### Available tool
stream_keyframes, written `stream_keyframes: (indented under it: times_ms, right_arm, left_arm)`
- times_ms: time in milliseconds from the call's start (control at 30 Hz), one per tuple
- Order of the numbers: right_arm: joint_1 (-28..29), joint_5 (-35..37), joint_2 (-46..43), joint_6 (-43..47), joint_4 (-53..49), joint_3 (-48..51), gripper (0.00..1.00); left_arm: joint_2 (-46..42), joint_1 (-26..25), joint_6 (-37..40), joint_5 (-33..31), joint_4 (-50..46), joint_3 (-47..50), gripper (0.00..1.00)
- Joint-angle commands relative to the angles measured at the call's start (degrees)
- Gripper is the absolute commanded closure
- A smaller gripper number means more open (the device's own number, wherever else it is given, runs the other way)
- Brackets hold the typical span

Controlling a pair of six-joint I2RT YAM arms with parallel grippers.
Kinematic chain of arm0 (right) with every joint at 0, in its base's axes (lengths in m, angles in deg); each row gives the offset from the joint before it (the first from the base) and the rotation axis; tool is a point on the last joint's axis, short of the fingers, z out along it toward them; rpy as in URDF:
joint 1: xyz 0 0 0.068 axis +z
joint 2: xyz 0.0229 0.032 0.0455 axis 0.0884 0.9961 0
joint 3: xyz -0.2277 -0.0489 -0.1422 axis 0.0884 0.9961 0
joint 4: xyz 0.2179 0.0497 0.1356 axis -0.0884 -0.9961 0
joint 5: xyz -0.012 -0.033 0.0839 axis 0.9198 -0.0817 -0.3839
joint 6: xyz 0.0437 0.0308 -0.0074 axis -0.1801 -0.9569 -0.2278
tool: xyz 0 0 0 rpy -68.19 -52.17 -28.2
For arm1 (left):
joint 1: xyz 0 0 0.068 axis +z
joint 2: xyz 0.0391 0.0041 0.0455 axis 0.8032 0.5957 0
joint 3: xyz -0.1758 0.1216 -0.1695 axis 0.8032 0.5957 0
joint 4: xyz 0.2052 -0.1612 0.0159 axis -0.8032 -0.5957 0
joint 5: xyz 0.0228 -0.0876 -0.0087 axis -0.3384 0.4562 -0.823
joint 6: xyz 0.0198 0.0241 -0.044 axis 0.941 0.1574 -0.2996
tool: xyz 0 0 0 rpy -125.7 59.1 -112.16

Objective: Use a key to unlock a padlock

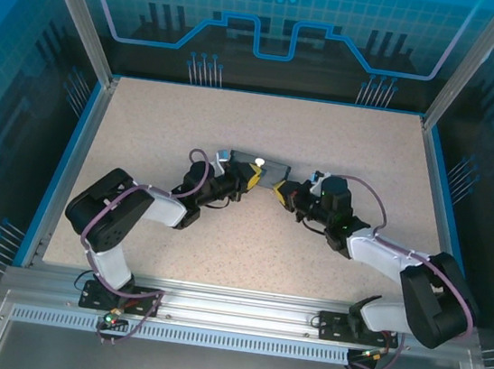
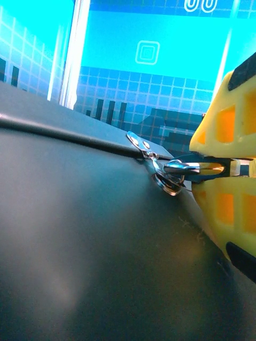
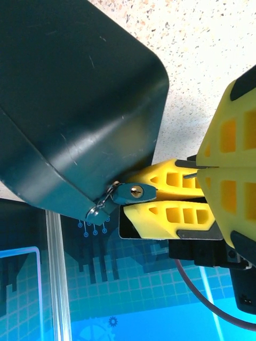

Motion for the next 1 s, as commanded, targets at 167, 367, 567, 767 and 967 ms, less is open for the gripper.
stream_keyframes:
  times_ms: [167,367,567,767,967]
  right_arm:
    - [0.0,-0.2,3.0,1.0,3.6,-3.7,1.0]
    - [-0.7,-1.1,4.3,1.7,4.6,-3.7,1.0]
    - [-1.4,-2.2,6.1,1.4,6.3,-3.7,1.0]
    - [-1.8,-2.2,6.4,1.6,6.1,-4.2,1.0]
    - [-2.1,-2.3,6.5,1.8,5.8,-4.8,1.0]
  left_arm:
    - [0.6,0.0,-1.8,0.6,7.3,-1.0,1.0]
    - [1.9,-0.1,-3.1,3.4,9.3,-1.4,1.0]
    - [2.2,-0.1,-3.2,3.4,10.0,-1.0,1.0]
    - [2.2,-0.1,-3.1,3.4,9.5,-1.0,1.0]
    - [2.3,-0.1,-2.9,3.3,9.6,-0.9,1.0]
